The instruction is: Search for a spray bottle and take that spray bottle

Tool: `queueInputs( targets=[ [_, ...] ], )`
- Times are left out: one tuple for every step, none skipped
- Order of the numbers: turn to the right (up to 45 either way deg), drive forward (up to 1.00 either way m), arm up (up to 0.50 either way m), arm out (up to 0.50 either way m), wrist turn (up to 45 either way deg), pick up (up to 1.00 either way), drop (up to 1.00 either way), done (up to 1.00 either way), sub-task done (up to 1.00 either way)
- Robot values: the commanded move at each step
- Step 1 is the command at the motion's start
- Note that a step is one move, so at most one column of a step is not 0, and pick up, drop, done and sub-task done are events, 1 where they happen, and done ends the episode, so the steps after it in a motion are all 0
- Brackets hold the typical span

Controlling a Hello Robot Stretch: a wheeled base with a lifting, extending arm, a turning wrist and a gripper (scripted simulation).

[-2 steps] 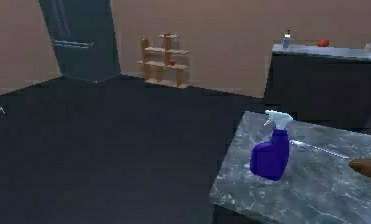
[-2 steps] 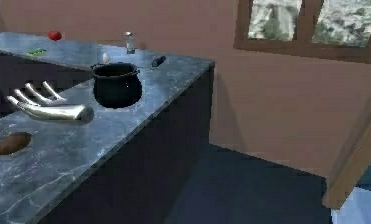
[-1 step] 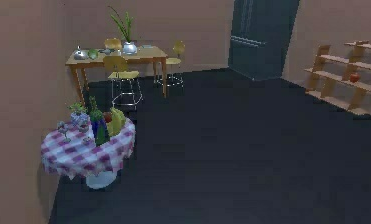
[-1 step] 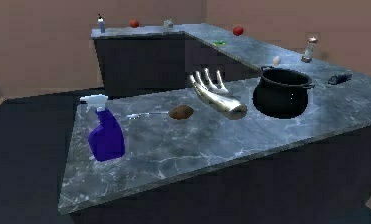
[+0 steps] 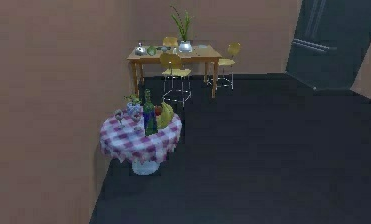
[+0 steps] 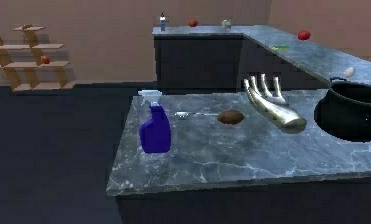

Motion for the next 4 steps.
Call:
queueInputs(
  targets=[
    [0.0, 0.00, 0.50, 0.00, 0.0, 0.00, 0.00, 0.00, 0.00],
    [0.0, 0.00, 0.38, 0.00, 0.0, 0.00, 0.00, 0.00, 0.00],
    [0.0, 0.00, 0.00, 0.28, 0.0, 0.00, 0.00, 0.00, 0.00],
    [0.0, 0.00, 0.00, 0.00, 45.0, 0.00, 0.00, 0.00, 0.00]
  ],
)
